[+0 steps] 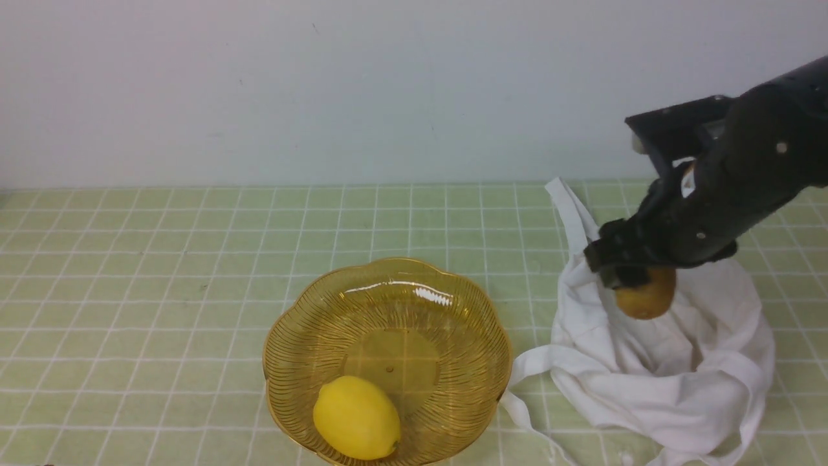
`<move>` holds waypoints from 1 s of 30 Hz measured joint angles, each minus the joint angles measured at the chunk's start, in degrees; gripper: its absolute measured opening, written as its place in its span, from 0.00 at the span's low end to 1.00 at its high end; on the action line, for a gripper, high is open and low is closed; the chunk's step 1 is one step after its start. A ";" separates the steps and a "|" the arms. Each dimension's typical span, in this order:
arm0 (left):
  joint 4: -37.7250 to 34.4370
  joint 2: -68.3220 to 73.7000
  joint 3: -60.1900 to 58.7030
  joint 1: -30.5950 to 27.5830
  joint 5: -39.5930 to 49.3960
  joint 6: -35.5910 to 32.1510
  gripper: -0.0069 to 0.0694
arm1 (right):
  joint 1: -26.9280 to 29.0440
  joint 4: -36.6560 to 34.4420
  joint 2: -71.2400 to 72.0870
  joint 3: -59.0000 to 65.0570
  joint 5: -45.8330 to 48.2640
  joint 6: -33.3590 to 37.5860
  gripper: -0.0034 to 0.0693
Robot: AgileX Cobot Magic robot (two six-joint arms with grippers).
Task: Take the fruit out of the bag on the green coffee tablecloth and place them on the plate.
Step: 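Take the fruit out of the bag and place it in the dish with the right gripper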
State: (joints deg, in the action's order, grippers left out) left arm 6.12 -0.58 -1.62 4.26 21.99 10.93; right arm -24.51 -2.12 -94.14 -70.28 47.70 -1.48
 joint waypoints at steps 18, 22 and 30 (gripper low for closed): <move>0.00 0.00 0.00 0.00 0.00 0.00 0.08 | -15.15 -20.82 -12.82 0.00 -20.68 17.17 0.71; 0.00 0.00 0.00 0.00 0.00 0.00 0.08 | -15.15 -20.76 -12.89 0.00 -22.29 17.16 0.88; 0.00 0.00 0.00 0.00 0.00 0.00 0.08 | -15.15 -19.66 -12.34 -0.35 -19.64 17.11 1.00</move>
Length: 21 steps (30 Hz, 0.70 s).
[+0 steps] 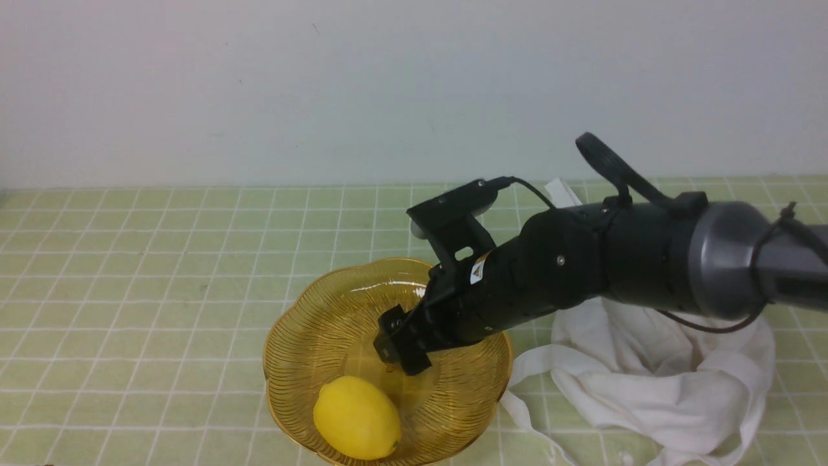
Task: Take the fruit out of the bag on the green coffee tablecloth and place them on the plate.
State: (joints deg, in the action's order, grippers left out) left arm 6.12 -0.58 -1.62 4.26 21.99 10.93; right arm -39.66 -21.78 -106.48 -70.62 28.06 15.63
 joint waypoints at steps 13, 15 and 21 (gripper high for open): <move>0.00 0.00 0.00 0.00 0.00 0.00 0.08 | 2.10 14.67 12.00 -20.83 38.86 -5.67 0.51; 0.00 0.00 0.00 0.00 0.00 0.00 0.08 | 2.10 18.43 13.24 -23.26 41.83 -6.29 0.40; 0.00 0.00 0.00 0.00 0.00 0.00 0.08 | 2.10 26.30 19.19 -23.80 43.69 -12.24 0.08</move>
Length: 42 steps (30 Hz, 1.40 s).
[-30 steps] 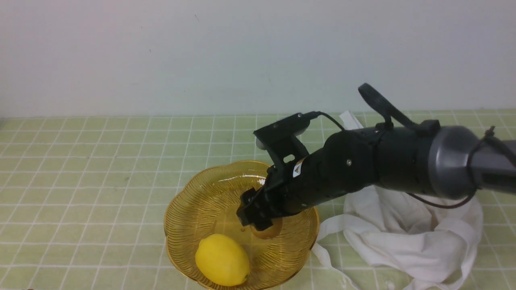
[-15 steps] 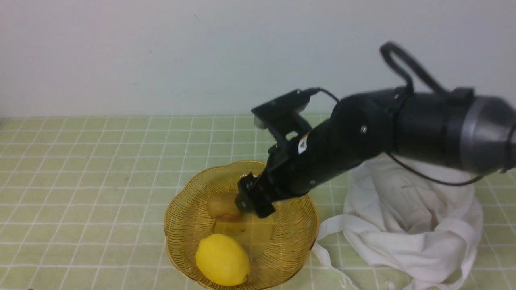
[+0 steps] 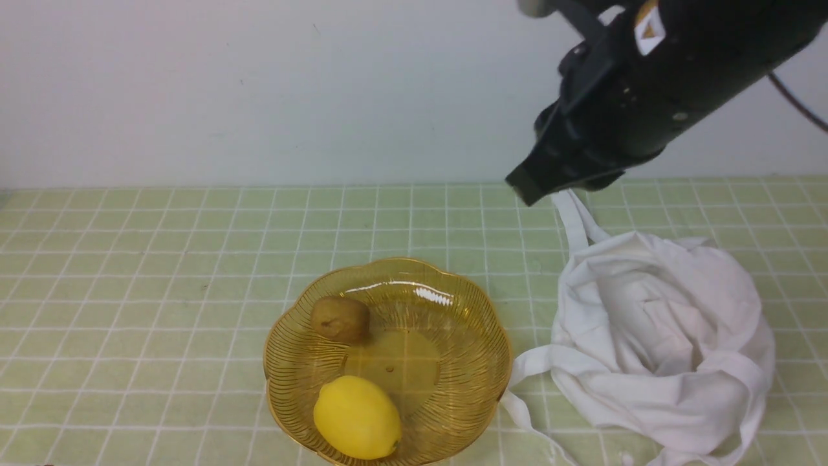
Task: Take the fruit out of the bag on the green coffee tablecloth and place them on the plate.
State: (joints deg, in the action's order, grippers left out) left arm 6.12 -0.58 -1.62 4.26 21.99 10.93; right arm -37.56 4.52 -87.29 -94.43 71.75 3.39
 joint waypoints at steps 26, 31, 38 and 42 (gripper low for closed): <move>0.00 0.00 0.00 0.00 0.00 0.00 0.08 | 0.00 1.93 60.80 73.50 -59.83 -16.34 0.03; 0.00 0.00 0.00 0.00 0.00 0.00 0.08 | 0.00 2.59 61.93 78.36 -71.75 -16.39 0.03; 0.00 0.00 0.00 0.00 0.00 0.00 0.08 | 0.00 2.66 61.93 79.44 -70.99 -16.39 0.03; 0.00 0.00 0.00 0.00 0.00 0.00 0.08 | 0.00 2.66 61.93 79.49 -69.52 -16.39 0.03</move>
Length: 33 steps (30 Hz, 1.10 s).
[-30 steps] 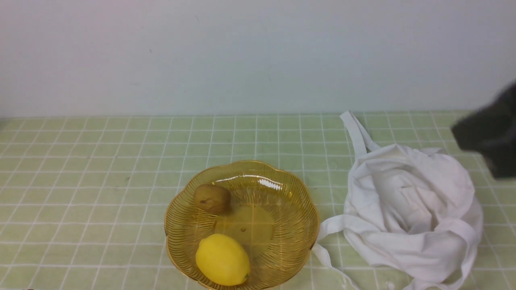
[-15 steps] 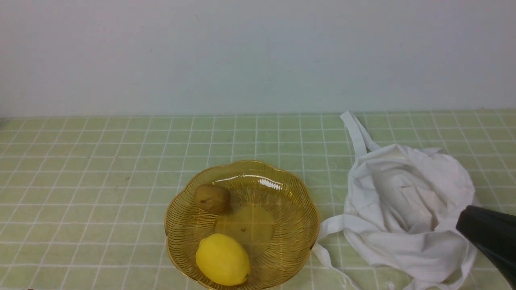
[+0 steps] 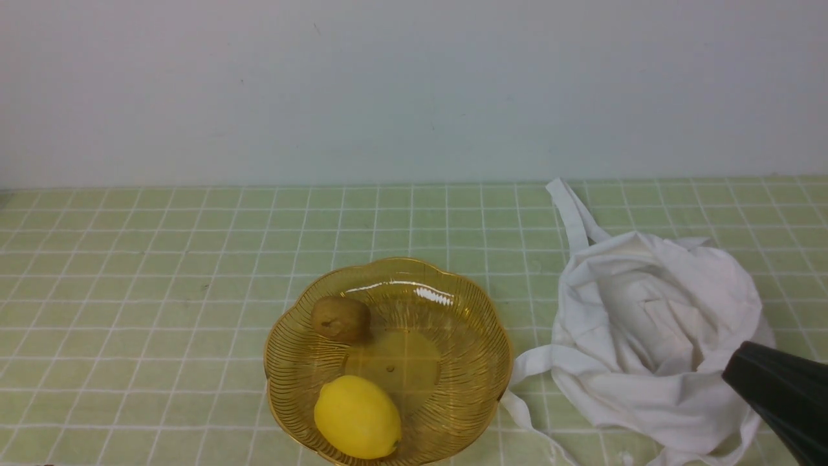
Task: Take the fruit out of the bag on the green coffee tablecloth and place them on the plate.
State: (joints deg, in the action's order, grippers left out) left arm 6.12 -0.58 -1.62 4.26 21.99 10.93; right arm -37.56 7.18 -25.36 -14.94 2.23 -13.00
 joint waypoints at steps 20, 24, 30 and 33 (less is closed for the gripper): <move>0.00 0.00 0.00 0.00 0.00 0.00 0.08 | 3.73 -7.18 8.07 8.80 4.14 4.96 0.03; 0.00 0.00 0.00 0.00 0.00 0.00 0.08 | 9.95 -11.39 14.59 12.63 4.26 9.19 0.03; 0.00 0.00 0.00 0.00 0.00 0.00 0.08 | 25.24 -16.03 25.70 16.58 4.95 12.59 0.03; 0.00 0.00 0.00 0.00 0.00 0.00 0.08 | 31.38 -14.99 25.90 16.63 9.74 12.64 0.03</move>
State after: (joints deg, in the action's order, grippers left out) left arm 6.12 -0.58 -1.62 4.26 21.99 10.93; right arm -6.18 -7.81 0.54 1.69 11.98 -0.35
